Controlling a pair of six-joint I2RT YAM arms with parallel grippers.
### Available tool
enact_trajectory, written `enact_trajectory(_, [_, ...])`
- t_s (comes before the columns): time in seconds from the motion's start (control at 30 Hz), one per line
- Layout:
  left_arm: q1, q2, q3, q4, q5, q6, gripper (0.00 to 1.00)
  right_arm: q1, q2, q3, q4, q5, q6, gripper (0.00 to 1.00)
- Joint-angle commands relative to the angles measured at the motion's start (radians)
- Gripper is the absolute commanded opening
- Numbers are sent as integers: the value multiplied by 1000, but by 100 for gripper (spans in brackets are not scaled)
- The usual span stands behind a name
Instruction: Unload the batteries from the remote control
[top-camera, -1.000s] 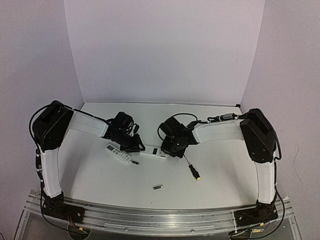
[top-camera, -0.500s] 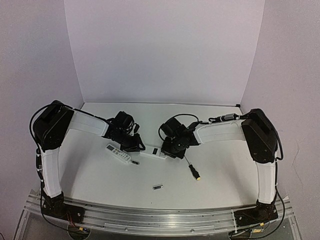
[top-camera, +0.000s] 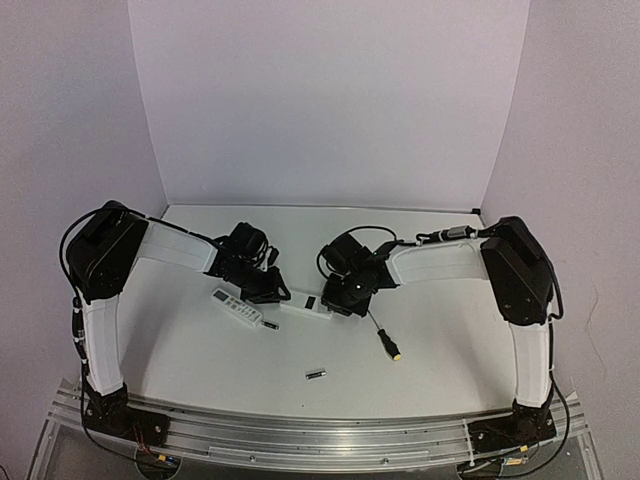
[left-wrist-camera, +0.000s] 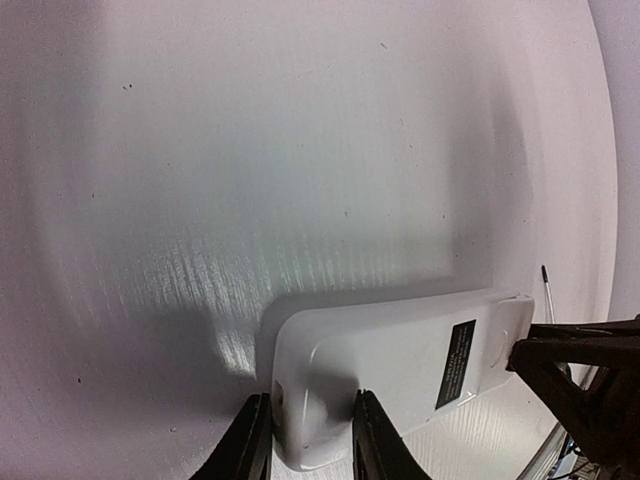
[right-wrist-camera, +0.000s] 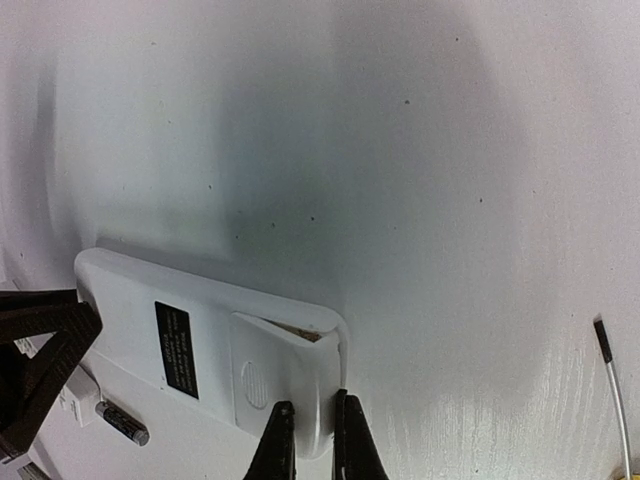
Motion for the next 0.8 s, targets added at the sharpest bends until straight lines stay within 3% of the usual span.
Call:
enact_trajectory(0.0, [-23, 91, -24, -87, -23, 10, 26, 41, 92, -52, -30, -165, -47, 0])
enact_trajectory(0.57, [-24, 71, -46, -74, -13, 0, 26, 41, 168, 7, -31, -142, 64, 3])
enact_trajectory(0.7, [-24, 69, -45, -78, -22, 1, 27, 30, 122, -4, -31, -123, 16, 11])
enact_trajectory(0.77, [-24, 64, -41, -78, -25, -1, 27, 14, 67, -9, -33, -118, -62, 20])
